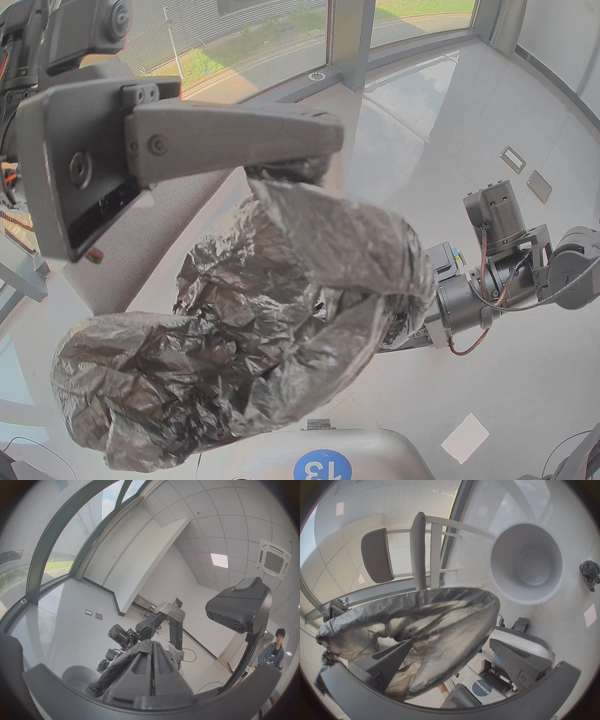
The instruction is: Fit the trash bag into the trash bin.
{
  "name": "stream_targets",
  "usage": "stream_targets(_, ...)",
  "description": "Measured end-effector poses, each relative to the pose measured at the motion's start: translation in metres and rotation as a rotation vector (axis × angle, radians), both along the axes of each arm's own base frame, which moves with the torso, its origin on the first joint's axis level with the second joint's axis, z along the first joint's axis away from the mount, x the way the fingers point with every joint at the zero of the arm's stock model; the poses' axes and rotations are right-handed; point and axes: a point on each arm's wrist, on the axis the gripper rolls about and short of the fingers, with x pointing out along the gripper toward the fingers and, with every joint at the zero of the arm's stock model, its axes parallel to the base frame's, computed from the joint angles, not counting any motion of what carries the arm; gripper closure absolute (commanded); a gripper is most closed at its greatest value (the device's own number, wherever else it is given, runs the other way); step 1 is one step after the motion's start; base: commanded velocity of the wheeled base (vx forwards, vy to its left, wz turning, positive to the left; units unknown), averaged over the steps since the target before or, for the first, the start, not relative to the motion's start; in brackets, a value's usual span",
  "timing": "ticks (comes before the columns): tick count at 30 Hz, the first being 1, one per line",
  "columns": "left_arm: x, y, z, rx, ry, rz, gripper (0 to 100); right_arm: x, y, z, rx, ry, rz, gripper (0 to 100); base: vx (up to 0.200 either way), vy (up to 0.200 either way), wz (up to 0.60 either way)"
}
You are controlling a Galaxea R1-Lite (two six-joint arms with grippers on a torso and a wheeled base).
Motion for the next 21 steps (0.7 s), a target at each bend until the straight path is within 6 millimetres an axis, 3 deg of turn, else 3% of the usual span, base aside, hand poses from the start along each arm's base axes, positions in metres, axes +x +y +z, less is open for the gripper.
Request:
stream_targets(10,0.001,0.017,-0.004,-0.028,-0.018,0.066,100,-0.009,-0.007,-0.009,-0.051,0.022,0.026,0,0.0,0.0,0.0)
stream_targets(21,-0.017,0.038,-0.008,-0.093,0.0,0.106,100,-0.012,-0.005,-0.014,-0.075,0.024,0.057,0,0.0,0.0,0.0)
